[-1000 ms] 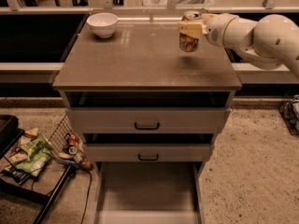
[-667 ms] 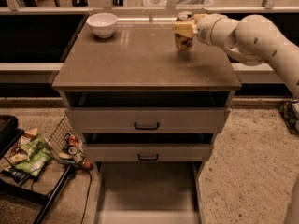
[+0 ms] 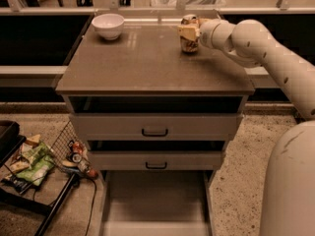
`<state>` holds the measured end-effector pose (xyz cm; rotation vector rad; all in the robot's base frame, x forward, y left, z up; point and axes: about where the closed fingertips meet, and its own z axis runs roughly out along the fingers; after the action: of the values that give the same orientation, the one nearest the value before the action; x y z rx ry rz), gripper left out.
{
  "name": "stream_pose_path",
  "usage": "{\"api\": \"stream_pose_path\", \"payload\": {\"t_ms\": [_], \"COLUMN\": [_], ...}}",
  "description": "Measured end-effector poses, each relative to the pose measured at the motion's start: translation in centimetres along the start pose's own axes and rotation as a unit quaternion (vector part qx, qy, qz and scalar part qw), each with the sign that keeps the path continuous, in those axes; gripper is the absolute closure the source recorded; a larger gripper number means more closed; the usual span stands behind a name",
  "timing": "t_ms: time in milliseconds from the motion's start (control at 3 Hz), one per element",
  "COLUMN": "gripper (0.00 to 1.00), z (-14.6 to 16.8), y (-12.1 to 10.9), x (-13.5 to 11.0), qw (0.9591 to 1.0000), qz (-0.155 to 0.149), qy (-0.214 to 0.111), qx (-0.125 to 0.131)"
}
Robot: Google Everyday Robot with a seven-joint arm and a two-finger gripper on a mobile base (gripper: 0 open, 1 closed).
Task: Pick orange can from bottom drawer and place on counter
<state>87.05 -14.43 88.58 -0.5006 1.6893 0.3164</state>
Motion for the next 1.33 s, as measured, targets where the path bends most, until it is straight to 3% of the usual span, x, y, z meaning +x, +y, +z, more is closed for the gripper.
{"api": "stream_pose_path", "payload": {"t_ms": [1000,1333], "gripper": [0.12,0.00], "z": [0.13,0.29], "y": [0.21,0.41], "x": [-0.35,-0.31], "qw": [1.0000,1.0000], "qz": [0.000,0.001], "qy": [0.000,0.001], "qx": [-0.002,-0.004]}}
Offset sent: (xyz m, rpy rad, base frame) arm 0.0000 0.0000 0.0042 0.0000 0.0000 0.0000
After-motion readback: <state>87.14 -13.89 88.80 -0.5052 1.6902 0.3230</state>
